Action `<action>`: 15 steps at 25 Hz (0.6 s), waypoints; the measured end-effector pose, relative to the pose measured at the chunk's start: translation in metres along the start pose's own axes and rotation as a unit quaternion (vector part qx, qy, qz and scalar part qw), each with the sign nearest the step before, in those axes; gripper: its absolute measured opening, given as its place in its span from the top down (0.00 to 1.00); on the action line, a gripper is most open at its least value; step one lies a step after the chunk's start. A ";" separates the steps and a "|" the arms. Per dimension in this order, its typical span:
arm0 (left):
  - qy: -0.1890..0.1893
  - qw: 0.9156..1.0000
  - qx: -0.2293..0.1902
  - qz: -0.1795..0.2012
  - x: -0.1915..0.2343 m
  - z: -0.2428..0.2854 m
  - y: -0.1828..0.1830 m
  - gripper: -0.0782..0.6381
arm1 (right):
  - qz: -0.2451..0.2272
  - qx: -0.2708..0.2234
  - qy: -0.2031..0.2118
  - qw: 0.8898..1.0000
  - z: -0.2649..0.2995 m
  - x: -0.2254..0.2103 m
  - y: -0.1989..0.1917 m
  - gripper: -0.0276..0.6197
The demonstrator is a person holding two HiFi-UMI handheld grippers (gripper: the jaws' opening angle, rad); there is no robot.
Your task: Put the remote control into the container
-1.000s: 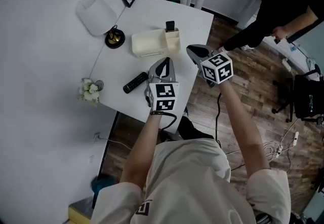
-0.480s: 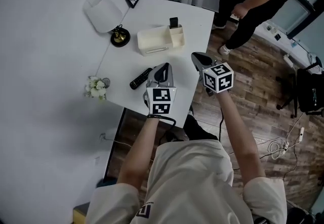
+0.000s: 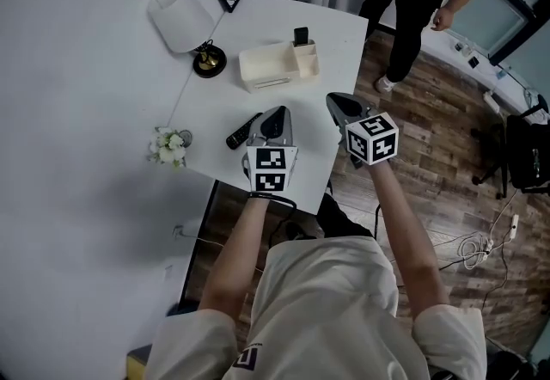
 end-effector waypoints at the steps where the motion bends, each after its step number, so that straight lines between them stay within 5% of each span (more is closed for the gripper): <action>1: -0.003 1.000 -0.002 -0.003 0.001 0.001 0.000 0.88 | -0.002 0.000 -0.001 1.000 0.000 0.001 0.000 0.95; 15: -0.065 0.998 -0.004 0.014 0.009 0.041 0.006 0.81 | 0.003 0.010 -0.027 1.000 -0.003 -0.008 -0.012 0.95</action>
Point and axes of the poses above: the fingertips, and each gripper's own axes: z forward along the fingers, x to its left, y out of its top, the point moved 7 cm from there along -z, backward along the fingers, and after that the axes turned 3 degrees about x, right-handed, at the moved point
